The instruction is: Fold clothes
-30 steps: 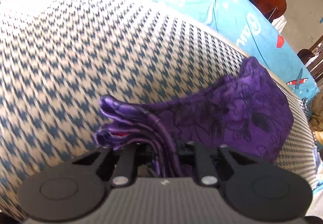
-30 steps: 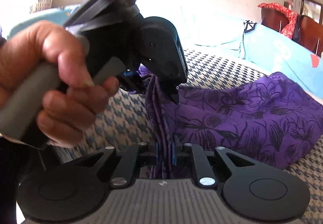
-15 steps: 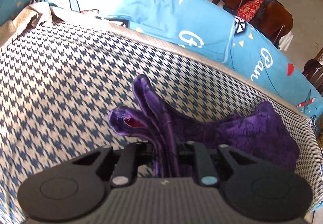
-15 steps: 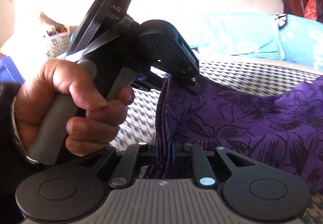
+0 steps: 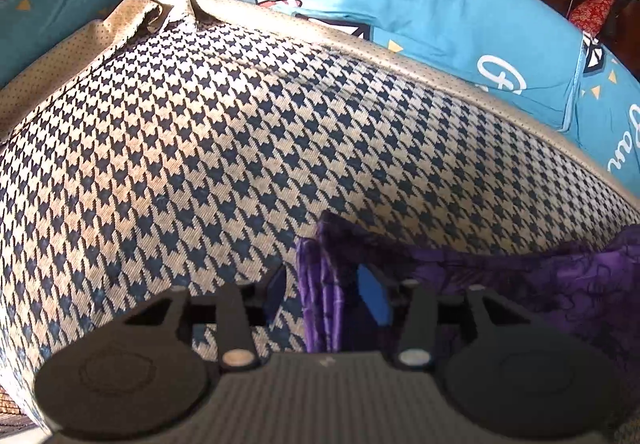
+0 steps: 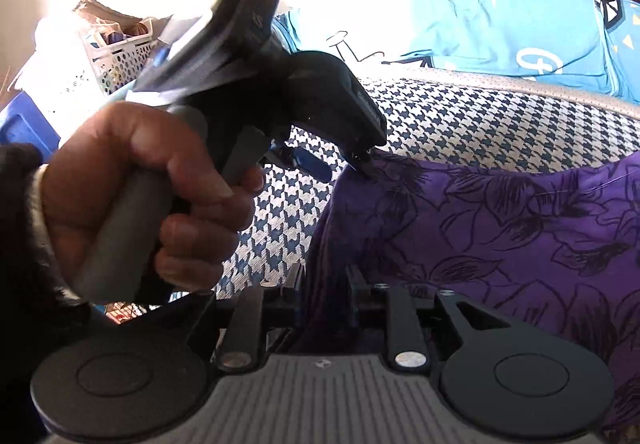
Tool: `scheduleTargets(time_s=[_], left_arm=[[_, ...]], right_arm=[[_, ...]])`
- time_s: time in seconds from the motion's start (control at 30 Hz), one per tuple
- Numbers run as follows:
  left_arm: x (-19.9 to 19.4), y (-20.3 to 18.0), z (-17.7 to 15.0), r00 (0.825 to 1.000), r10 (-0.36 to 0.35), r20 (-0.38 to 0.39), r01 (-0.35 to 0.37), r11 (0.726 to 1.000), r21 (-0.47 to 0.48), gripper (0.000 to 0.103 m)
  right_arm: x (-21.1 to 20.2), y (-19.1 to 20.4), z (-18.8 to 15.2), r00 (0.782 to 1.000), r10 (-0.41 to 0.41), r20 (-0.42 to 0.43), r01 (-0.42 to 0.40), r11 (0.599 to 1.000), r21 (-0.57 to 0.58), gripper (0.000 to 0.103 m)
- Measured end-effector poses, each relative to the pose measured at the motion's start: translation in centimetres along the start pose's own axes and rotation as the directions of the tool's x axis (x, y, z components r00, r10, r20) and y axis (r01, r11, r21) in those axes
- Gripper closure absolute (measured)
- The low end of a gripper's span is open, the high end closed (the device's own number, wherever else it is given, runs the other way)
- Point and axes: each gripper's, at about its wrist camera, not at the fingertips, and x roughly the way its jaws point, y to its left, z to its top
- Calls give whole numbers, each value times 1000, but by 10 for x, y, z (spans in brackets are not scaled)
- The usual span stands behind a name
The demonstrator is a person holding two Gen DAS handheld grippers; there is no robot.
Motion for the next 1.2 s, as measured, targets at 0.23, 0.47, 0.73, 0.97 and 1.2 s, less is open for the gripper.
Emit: scheduleTargets(time_s=[0.23, 0.47, 0.73, 0.97, 1.2], left_arm=[[-14, -13, -12, 998, -68, 16, 68, 998, 5, 45], [-11, -51, -40, 991, -133, -16, 134, 987, 87, 33], [-9, -79, -51, 982, -180, -49, 185, 973, 138, 30], [-2, -97, -58, 981, -179, -80, 190, 966, 177, 29], [-7, -97, -56, 991, -130, -30, 133, 975, 178, 24]], right_arm=[[-21, -21, 3, 999, -37, 15, 37, 999, -12, 80], [-41, -81, 11, 986, -166, 28, 162, 982, 95, 80], [-50, -141, 24, 971, -238, 23, 231, 958, 168, 80], [-30, -164, 31, 972, -234, -12, 232, 956, 181, 80], [-6, -182, 41, 964, -265, -39, 267, 937, 225, 80]])
